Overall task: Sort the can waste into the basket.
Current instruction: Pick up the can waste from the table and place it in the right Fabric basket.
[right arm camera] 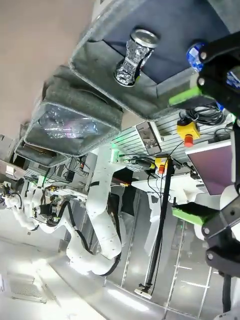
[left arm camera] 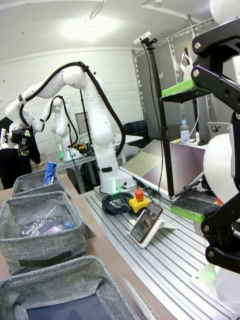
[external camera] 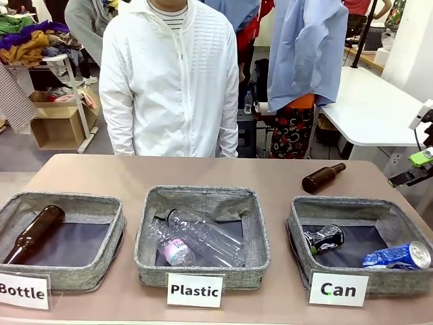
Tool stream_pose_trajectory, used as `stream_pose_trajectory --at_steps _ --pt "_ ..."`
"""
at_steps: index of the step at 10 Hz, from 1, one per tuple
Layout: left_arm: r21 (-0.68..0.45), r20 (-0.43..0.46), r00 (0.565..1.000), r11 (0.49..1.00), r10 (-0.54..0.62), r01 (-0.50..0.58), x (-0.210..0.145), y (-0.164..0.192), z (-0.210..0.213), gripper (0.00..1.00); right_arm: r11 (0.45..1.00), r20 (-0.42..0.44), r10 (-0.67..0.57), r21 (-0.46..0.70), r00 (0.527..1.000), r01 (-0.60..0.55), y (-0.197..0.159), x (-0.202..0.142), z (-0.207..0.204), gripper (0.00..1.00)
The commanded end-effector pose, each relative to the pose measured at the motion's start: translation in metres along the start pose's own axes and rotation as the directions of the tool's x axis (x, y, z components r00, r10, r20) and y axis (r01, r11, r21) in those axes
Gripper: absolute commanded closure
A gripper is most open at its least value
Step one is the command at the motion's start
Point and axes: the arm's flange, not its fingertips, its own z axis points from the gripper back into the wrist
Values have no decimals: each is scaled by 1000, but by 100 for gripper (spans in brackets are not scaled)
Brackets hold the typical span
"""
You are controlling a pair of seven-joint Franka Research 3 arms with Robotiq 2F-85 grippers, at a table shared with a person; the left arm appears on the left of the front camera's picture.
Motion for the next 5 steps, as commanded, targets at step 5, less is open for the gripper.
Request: stream_pose_trajectory --at_steps 5 --pt "-11 1 1000 1000 9 -9 -2 -3 0 0 1000 -7 9 11 1000 -8 3 5 3 0"
